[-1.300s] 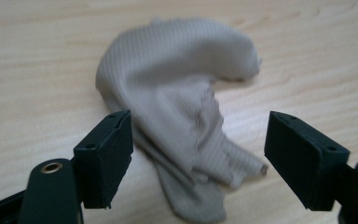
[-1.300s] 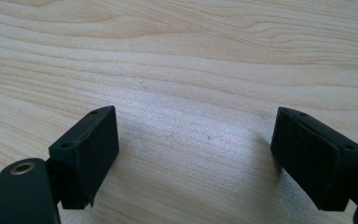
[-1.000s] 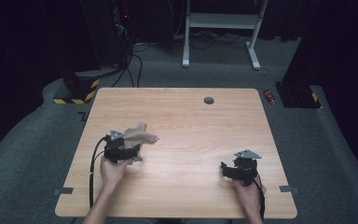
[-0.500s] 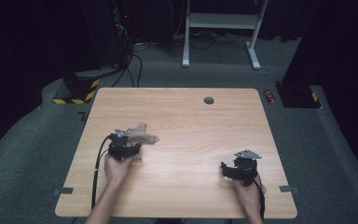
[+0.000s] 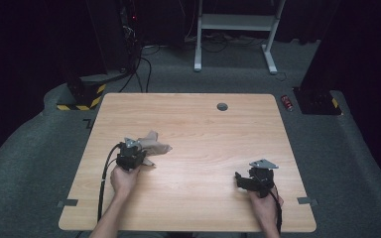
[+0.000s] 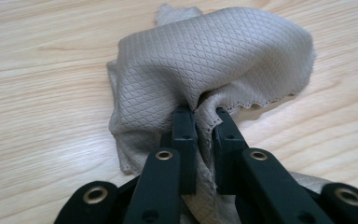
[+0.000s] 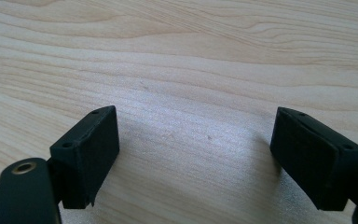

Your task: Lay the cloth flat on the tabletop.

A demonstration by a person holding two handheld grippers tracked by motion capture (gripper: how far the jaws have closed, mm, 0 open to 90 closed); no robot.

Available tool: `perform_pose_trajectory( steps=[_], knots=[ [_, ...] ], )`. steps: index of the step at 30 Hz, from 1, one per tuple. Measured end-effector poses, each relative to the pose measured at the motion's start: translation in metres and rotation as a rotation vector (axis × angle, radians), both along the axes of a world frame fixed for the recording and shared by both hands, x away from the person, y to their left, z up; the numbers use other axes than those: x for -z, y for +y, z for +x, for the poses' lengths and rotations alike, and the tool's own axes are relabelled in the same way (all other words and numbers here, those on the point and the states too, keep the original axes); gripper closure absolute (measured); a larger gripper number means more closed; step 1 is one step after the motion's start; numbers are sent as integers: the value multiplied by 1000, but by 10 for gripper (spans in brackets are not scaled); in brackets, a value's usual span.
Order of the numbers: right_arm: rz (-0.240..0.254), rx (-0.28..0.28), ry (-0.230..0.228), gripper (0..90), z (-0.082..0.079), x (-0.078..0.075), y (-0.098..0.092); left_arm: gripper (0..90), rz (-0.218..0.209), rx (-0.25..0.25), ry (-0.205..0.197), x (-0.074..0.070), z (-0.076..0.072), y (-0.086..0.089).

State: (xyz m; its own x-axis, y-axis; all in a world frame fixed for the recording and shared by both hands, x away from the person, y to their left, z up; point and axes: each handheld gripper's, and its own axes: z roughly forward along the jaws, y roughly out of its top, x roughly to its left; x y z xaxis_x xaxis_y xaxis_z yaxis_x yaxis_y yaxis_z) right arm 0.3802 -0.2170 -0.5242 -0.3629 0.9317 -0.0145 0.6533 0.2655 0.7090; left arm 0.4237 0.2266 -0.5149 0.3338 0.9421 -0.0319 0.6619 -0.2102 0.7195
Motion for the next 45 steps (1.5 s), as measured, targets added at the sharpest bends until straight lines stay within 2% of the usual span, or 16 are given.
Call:
perform_pose_trajectory(
  steps=[7,11,14,17,20,22,23,28,45],
  knots=[
    [0,-1,0,155,0,0,0,825,-56,61,-24,-2,-3,-14],
    [0,-1,0,154,0,0,0,825,-54,101,-22,-5,-3,-23],
    [0,-2,-1,156,0,0,0,824,-62,144,-34,-12,-4,-36],
    [0,-1,-1,156,0,0,0,824,-87,181,-43,-16,-6,-49],
    [0,-2,-1,156,0,0,0,824,-91,222,-41,-14,-6,-62],
    [0,-1,-1,156,0,0,0,825,-109,260,-39,-12,-5,-75],
    [0,-1,-1,156,0,0,0,825,-109,260,-39,-12,-5,-75],
    [0,-1,-1,156,0,0,0,823,-108,311,-24,-9,-6,-96],
    [0,-1,-1,156,0,0,0,816,-121,374,-5,-7,-8,-127]
  ],
)
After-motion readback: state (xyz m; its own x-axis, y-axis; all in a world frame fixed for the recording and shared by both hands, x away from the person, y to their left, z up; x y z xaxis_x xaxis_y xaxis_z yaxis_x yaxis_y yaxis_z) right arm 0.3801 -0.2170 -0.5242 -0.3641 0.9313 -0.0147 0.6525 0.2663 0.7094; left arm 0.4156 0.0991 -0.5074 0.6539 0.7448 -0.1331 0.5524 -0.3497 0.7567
